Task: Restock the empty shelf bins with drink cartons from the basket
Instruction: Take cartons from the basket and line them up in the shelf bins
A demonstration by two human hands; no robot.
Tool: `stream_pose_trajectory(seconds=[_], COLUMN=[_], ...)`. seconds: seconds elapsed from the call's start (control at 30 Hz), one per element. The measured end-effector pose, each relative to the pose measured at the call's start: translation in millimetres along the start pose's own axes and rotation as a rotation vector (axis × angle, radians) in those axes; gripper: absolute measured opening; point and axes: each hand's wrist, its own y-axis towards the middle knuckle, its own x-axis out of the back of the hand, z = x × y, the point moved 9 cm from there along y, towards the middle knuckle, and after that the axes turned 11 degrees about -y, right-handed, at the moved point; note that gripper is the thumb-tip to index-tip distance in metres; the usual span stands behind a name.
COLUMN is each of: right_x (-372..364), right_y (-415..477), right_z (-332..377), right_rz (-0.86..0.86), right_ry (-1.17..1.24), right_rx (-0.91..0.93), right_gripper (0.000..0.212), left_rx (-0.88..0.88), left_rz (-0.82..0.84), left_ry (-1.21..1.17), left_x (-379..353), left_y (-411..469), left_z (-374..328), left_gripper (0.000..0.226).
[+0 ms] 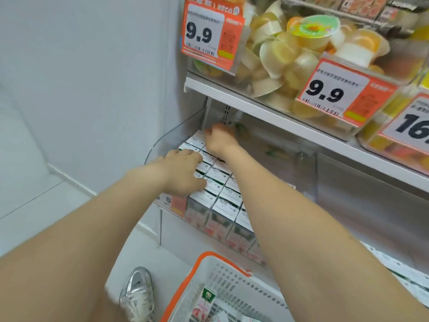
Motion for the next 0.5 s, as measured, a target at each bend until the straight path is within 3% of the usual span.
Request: stream_pose_trajectory(seconds=[0.1,0.23,0.4,0.5], right_x=[-11,-11,-1,-10], right_y=[15,30,37,37], right_z=[-1,-9,-22,-14], right_rz=[0.096,0.097,0.018,0.069], right_ry=[0.058,0.106,0.209,0.130], right_rx=[-0.011,-0.029,-0.074,-0.051], right_gripper=[0.035,0.043,0.036,0.032], left_rx=[-0.006,-0.019,-0.017,0.010], left_rz=[-0.003,0.011,0.032,0.038], left_ry=[0.002,0.002,0.033,0.050], left_x=[0,1,-2,-4], left_y=[-1,-3,-1,0], left_z=[1,1,-2,-2], left_gripper=[0.071,0.071,0.069,0.067])
